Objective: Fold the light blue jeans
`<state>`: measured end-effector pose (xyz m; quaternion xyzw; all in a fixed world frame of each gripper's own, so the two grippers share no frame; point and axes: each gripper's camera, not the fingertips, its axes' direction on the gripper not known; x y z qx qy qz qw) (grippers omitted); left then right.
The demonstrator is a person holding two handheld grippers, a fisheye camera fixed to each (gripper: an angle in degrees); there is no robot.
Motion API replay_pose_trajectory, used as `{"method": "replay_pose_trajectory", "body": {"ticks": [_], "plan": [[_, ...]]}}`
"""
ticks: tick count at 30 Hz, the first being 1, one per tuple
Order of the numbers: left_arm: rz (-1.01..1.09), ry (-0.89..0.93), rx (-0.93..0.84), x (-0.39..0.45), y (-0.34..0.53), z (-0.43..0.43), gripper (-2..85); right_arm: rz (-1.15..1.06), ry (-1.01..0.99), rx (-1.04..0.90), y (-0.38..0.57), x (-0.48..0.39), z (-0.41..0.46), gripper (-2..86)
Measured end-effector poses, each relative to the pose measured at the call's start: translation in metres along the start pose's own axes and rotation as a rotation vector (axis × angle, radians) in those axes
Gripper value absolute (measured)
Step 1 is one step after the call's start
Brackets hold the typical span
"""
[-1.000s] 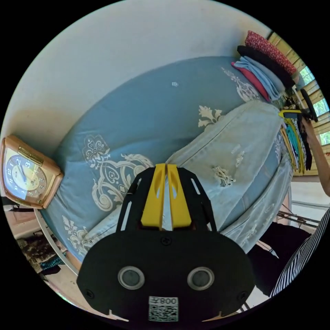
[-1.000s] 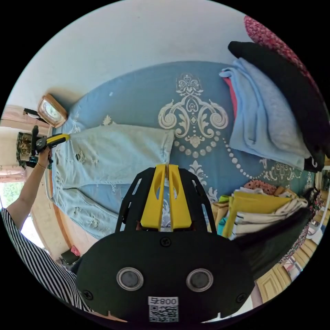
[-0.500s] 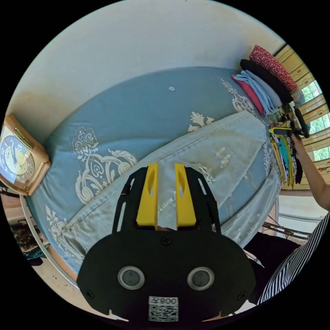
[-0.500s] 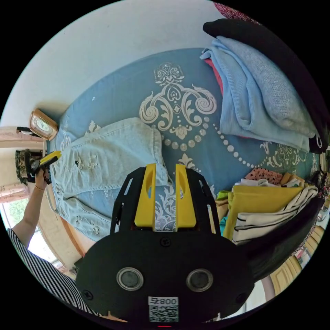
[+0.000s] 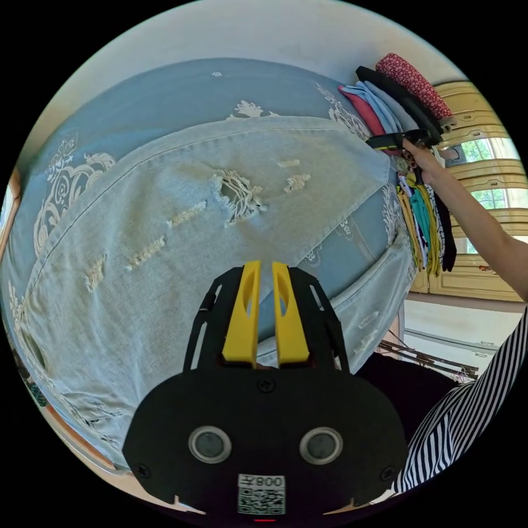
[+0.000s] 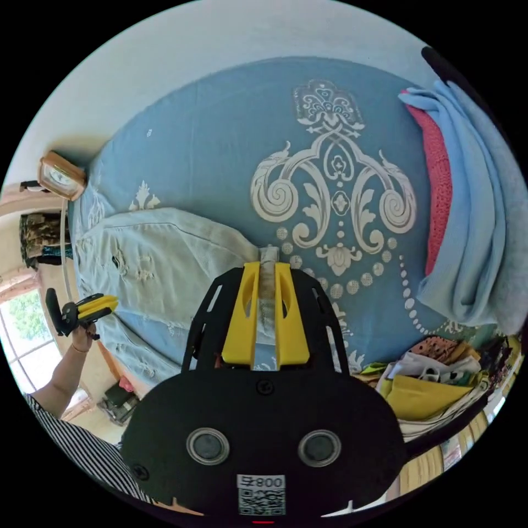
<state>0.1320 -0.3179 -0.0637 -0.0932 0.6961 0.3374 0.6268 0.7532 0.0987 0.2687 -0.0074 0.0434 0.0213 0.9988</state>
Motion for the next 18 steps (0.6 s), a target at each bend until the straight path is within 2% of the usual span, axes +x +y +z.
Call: {"method": "replay_pose_trajectory", "body": {"ticks": [2,6,10,12,18], "plan": [[-0.019,0.001,0.05,0.007,0.005,-0.026,3.3,-0.007,0.102,0.162,0.007,-0.013,-0.025,4.6],[-0.052,-0.011,0.096,0.016,0.016,-0.064,2.9,0.061,0.043,0.338,-0.002,-0.002,-0.049,3.5],[-0.171,0.04,0.106,0.023,0.045,-0.102,2.9,0.208,0.089,0.224,-0.04,0.017,-0.021,2.6],[-0.242,0.07,0.112,0.026,0.068,-0.122,2.8,0.186,0.064,0.224,-0.044,0.011,-0.016,2.4],[-0.557,0.093,0.101,0.043,0.187,-0.196,3.0,-0.096,-0.078,0.156,-0.03,-0.059,0.019,3.3]]}}
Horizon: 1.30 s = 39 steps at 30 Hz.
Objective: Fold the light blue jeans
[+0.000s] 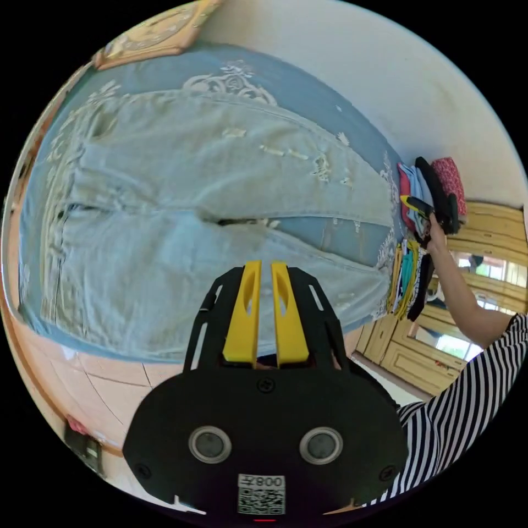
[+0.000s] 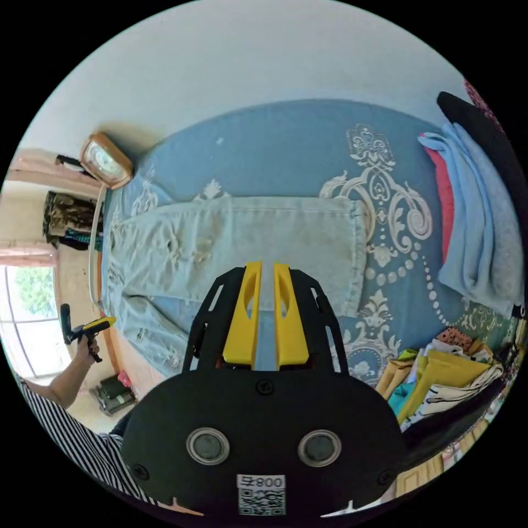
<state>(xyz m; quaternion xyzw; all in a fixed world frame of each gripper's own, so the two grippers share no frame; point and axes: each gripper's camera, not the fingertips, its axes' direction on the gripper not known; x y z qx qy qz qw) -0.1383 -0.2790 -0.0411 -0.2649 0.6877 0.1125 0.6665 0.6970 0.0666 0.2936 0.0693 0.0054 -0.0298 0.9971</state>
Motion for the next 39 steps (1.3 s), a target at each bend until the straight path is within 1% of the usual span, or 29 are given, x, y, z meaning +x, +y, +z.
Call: {"method": "replay_pose_trajectory", "body": {"ticks": [2,5,8,10,16,21,23,29,32,33,36,38,39], "plan": [[-0.144,-0.014,0.041,-0.019,0.036,-0.034,3.2,-0.125,-0.077,-0.086,0.007,-0.045,0.032,3.7],[-0.236,-0.063,0.06,-0.041,0.063,-0.066,3.8,-0.266,-0.17,-0.211,0.009,-0.104,0.078,4.7],[-0.299,-0.097,0.063,-0.065,0.074,-0.089,4.7,-0.387,-0.226,-0.275,0.002,-0.163,0.114,6.7],[-0.329,-0.088,0.105,-0.08,0.078,-0.106,5.4,-0.484,-0.255,-0.306,-0.006,-0.2,0.133,7.6],[-0.349,-0.067,0.22,-0.121,0.085,-0.168,6.6,-0.694,-0.245,-0.327,-0.045,-0.324,0.194,9.6],[-0.316,-0.045,0.23,-0.135,0.098,-0.201,7.1,-0.866,-0.199,-0.339,-0.083,-0.414,0.252,10.5],[-0.294,-0.038,0.232,-0.133,0.109,-0.209,7.2,-0.95,-0.138,-0.314,-0.097,-0.45,0.281,10.8],[-0.253,-0.069,0.241,-0.113,0.147,-0.223,6.9,-1.133,-0.011,-0.3,-0.115,-0.5,0.358,10.1],[-0.256,-0.075,0.281,-0.104,0.168,-0.237,6.4,-1.141,0.079,-0.27,-0.124,-0.499,0.388,7.2],[-0.256,-0.069,0.282,-0.102,0.172,-0.24,6.2,-1.134,0.065,-0.267,-0.127,-0.497,0.389,6.6],[-0.244,-0.072,0.333,-0.089,0.193,-0.26,5.4,-1.049,-0.063,-0.249,-0.152,-0.48,0.387,4.0],[-0.198,-0.085,0.368,-0.074,0.206,-0.274,4.7,-0.948,-0.224,-0.25,-0.18,-0.46,0.378,3.0],[-0.189,-0.091,0.366,-0.071,0.207,-0.276,4.5,-0.923,-0.261,-0.25,-0.187,-0.456,0.376,2.8]]}}
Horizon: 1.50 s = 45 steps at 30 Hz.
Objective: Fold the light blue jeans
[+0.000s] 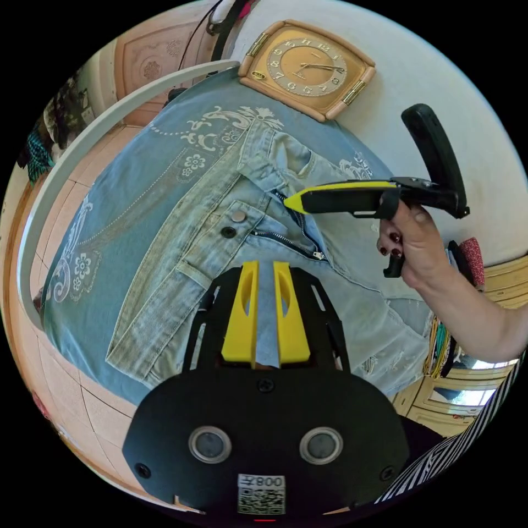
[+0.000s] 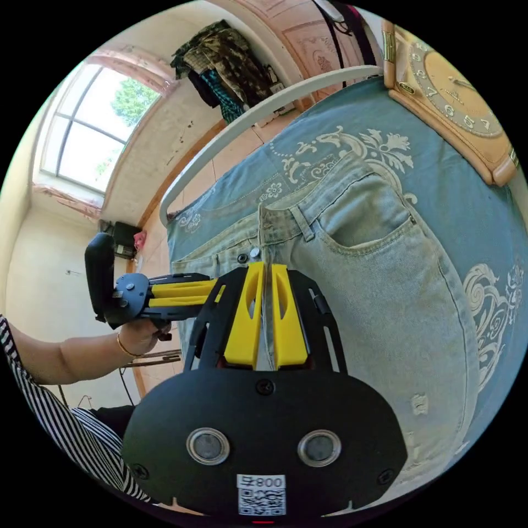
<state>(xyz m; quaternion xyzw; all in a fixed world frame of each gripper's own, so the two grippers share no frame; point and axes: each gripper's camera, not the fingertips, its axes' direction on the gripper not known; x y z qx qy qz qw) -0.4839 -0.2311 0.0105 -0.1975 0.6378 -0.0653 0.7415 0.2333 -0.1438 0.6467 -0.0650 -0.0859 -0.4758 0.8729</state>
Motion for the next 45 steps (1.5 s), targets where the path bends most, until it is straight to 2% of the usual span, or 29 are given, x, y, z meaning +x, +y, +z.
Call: {"method": "replay_pose_trajectory", "body": {"ticks": [2,4,10,13,17,19,24,27,29,31,34,37,41,45], "plan": [[0.029,-0.038,-0.019,0.008,0.003,-0.007,3.7,0.047,-0.097,0.078,-0.001,0.021,-0.019,2.4],[0.028,-0.04,-0.022,0.01,0.003,-0.013,3.0,0.035,-0.106,0.115,-0.004,0.027,-0.03,2.2],[0.062,-0.03,0.004,0.015,-0.005,-0.038,0.9,-0.098,-0.027,0.142,-0.014,0.027,-0.036,2.2],[0.067,-0.05,-0.029,0.015,-0.004,-0.042,0.5,-0.178,0.008,0.035,-0.025,0.028,-0.005,2.6],[-0.018,-0.015,0.029,0.002,0.017,-0.069,0.3,-0.284,0.184,-0.189,-0.035,0.029,0.06,3.7],[-0.077,-0.022,0.062,-0.004,0.032,-0.088,0.3,-0.296,0.237,-0.205,-0.038,0.032,0.071,4.0],[-0.062,0.057,0.176,-0.002,0.043,-0.127,0.3,-0.244,0.154,-0.18,-0.043,0.055,0.066,5.9],[-0.017,0.032,0.138,0.002,0.022,-0.121,0.3,-0.149,-0.01,-0.153,-0.046,0.081,0.049,8.4],[0.015,-0.063,0.026,0.0,0.01,-0.102,0.2,-0.066,-0.087,-0.075,-0.037,0.105,0.022,9.2],[0.036,-0.035,0.062,-0.003,0.012,-0.105,0.2,-0.011,-0.109,-0.001,-0.02,0.122,-0.006,9.3],[-0.001,-0.016,0.052,-0.009,0.015,-0.115,0.2,0.076,-0.13,0.072,0.026,0.145,-0.042,8.6],[0.026,-0.048,0.081,-0.002,0.024,-0.13,0.2,0.173,-0.121,0.06,0.076,0.152,-0.051,7.4],[0.073,-0.089,-0.017,-0.001,0.024,-0.114,0.4,0.198,-0.002,-0.091,0.109,0.15,-0.011,5.1],[0.053,-0.043,-0.065,-0.004,0.018,-0.12,1.0,0.231,-0.026,-0.053,0.112,0.157,-0.011,4.8]]}}
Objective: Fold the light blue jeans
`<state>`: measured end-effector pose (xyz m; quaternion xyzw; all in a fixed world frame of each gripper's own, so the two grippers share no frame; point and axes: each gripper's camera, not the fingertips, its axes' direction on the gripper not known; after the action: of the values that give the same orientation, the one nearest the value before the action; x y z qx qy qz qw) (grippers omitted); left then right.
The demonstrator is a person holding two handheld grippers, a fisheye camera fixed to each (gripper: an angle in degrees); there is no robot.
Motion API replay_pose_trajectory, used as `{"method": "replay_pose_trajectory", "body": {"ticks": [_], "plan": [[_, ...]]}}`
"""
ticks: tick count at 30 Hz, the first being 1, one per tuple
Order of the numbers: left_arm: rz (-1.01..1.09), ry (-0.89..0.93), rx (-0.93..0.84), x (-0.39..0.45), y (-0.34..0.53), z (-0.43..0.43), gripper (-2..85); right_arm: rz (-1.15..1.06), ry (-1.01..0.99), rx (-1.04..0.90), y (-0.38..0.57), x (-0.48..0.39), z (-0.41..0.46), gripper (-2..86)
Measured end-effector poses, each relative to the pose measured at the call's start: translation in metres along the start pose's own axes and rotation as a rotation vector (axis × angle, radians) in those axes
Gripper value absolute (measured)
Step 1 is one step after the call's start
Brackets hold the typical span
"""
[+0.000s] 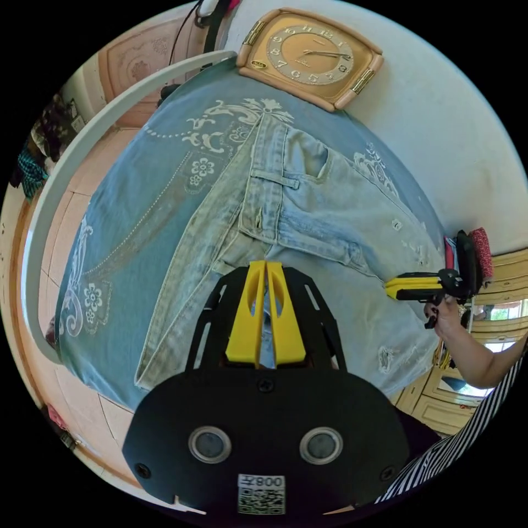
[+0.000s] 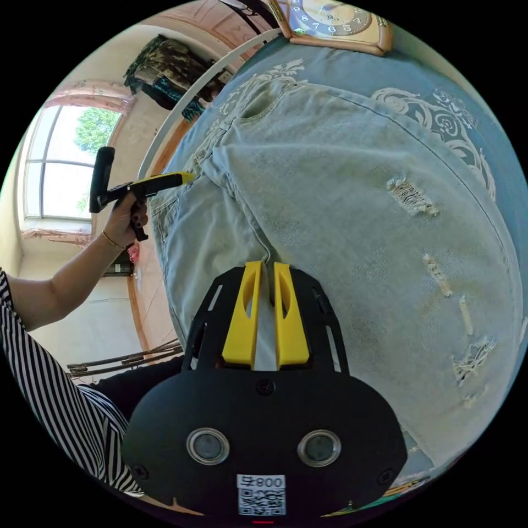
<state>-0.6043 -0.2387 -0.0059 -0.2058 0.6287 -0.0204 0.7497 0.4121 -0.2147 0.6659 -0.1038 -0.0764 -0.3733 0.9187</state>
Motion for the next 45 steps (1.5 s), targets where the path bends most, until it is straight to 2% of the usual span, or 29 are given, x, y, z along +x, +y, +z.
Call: {"method": "replay_pose_trajectory", "body": {"ticks": [3,5,7,11,13,16,19,23,27,30,33,35,41,45], "plan": [[-0.002,-0.027,0.023,-0.004,0.015,-0.019,2.5,-0.025,0.059,0.085,0.01,-0.013,-0.025,5.6],[-0.08,-0.106,0.007,-0.02,0.035,-0.033,4.9,-0.041,0.045,0.138,0.026,-0.025,-0.042,6.5],[-0.193,-0.11,0.01,-0.039,0.053,-0.043,7.2,-0.056,0.017,0.159,0.04,-0.037,-0.047,6.8],[-0.476,0.089,0.038,-0.081,0.088,-0.04,10.2,-0.149,-0.095,0.035,0.055,-0.077,-0.017,8.4],[-0.522,0.178,0.026,-0.087,0.092,-0.026,10.5,-0.212,-0.119,-0.03,0.056,-0.101,0.001,9.3],[-0.535,0.315,0.019,-0.088,0.084,0.0,8.1,-0.319,-0.078,-0.135,0.059,-0.137,0.032,9.9],[-0.557,0.287,-0.004,-0.085,0.074,0.014,4.7,-0.34,-0.001,-0.236,0.065,-0.153,0.06,8.4],[-0.491,0.254,0.044,-0.073,0.066,0.011,4.1,-0.321,-0.061,-0.226,0.071,-0.159,0.053,6.0],[-0.523,0.271,-0.023,-0.075,0.054,0.041,5.9,-0.286,-0.126,-0.223,0.078,-0.156,0.051,5.3],[-0.513,0.173,-0.008,-0.066,0.044,0.048,7.3,-0.242,-0.17,-0.168,0.091,-0.15,0.031,4.3],[-0.46,0.1,0.078,-0.049,0.033,0.045,7.5,-0.195,-0.219,-0.05,0.112,-0.136,-0.009,3.6],[-0.317,0.074,0.103,-0.022,0.005,0.05,6.8,-0.136,-0.188,0.035,0.132,-0.118,-0.042,3.3],[0.178,0.162,0.065,0.081,-0.103,0.106,2.2,0.046,-0.088,0.193,0.183,-0.078,-0.112,2.7],[0.323,0.142,0.025,0.131,-0.151,0.145,1.4,0.127,-0.036,0.193,0.207,-0.075,-0.123,2.4]]}}
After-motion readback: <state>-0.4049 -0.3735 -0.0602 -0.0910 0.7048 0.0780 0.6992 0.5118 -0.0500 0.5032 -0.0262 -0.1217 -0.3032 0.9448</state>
